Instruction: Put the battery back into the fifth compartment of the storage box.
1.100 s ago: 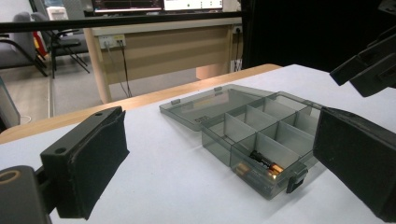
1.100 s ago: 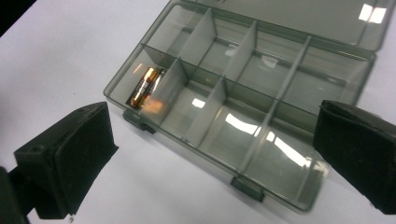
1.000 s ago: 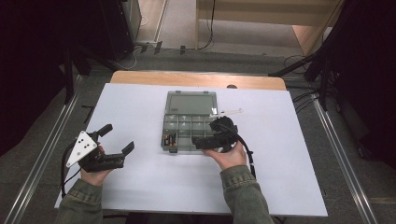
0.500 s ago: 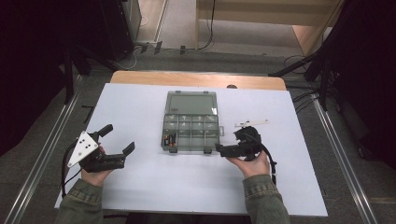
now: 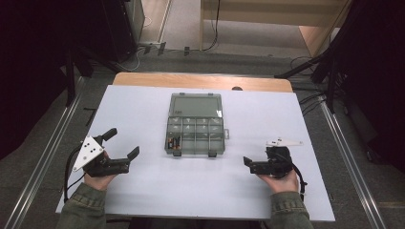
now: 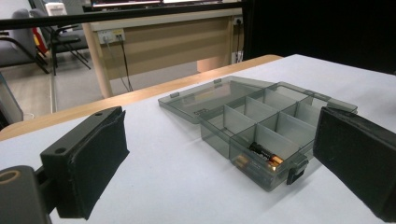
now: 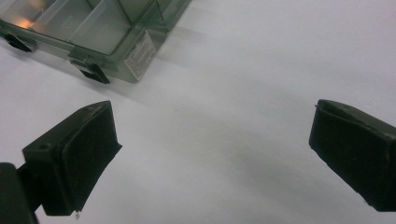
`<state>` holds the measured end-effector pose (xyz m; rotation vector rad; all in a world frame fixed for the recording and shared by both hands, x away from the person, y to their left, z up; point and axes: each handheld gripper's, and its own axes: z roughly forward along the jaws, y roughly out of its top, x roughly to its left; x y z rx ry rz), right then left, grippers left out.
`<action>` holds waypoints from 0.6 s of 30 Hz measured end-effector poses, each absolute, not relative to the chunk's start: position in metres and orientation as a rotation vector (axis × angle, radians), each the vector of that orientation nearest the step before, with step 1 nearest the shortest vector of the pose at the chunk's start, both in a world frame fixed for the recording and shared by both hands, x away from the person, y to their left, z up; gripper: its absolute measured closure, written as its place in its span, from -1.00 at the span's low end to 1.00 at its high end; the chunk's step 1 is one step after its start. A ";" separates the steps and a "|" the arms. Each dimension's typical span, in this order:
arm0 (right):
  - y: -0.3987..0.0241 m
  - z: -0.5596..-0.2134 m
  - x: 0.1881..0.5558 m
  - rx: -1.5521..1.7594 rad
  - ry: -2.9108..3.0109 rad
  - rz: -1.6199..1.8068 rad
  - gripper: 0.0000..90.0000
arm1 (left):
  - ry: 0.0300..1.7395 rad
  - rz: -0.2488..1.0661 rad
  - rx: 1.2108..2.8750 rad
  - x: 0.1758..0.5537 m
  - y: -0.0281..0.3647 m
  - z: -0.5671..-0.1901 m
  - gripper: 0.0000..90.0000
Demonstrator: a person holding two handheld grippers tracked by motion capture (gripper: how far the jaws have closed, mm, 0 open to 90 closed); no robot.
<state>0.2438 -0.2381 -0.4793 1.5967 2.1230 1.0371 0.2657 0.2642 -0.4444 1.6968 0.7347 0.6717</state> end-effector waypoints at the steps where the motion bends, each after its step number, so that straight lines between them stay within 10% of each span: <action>1: -0.240 -0.481 0.241 1.571 2.109 1.053 -0.96 | 0.735 0.672 1.698 0.265 0.264 -0.445 -0.93; 18: -0.277 -0.482 0.206 1.413 1.804 1.345 -0.96 | 0.732 0.686 1.722 0.258 0.264 -0.445 -0.93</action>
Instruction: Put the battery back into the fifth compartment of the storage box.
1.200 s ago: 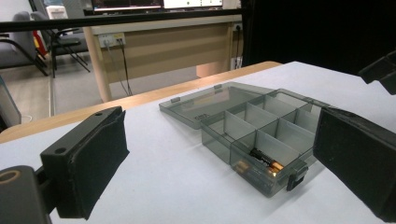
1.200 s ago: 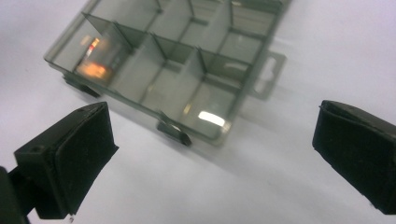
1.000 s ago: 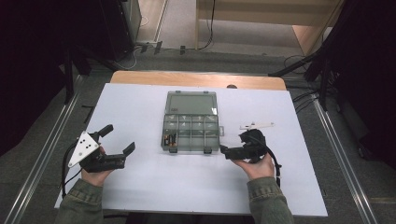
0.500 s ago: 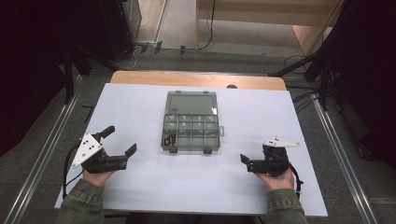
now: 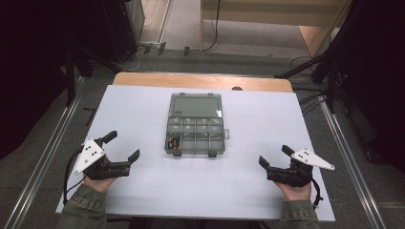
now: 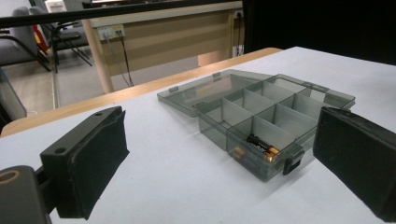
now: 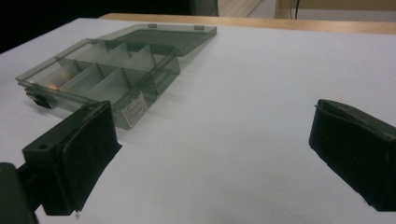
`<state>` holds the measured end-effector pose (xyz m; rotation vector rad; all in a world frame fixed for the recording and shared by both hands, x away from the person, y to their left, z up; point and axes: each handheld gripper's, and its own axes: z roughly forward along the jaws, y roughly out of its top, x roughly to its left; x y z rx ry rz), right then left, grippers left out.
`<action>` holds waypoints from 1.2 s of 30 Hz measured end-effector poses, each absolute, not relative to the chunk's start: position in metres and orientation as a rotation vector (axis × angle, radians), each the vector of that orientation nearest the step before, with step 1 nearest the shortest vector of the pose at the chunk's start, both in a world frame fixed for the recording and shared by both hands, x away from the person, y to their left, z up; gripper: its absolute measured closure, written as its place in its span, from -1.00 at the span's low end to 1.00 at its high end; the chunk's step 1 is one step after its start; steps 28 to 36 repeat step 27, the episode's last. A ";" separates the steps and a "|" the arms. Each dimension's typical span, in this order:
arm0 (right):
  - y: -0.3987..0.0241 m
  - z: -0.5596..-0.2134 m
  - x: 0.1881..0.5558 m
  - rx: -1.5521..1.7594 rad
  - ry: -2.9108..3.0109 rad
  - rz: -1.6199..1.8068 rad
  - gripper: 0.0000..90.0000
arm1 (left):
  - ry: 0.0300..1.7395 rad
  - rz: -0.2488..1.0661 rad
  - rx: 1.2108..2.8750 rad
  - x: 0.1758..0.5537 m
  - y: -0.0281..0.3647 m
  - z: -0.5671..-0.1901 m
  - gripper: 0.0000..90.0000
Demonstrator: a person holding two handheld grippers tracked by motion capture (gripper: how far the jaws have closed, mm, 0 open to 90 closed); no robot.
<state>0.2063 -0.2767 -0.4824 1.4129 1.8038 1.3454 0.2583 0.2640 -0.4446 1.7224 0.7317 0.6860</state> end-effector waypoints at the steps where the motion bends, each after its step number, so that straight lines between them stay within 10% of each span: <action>1: -0.278 -0.482 0.205 1.410 1.793 1.358 -0.96 | 0.732 0.686 1.722 0.258 0.264 -0.445 -0.93; 36: -0.280 -0.483 0.191 1.294 1.740 1.361 -0.96 | 0.709 0.699 1.745 0.253 0.263 -0.444 -0.93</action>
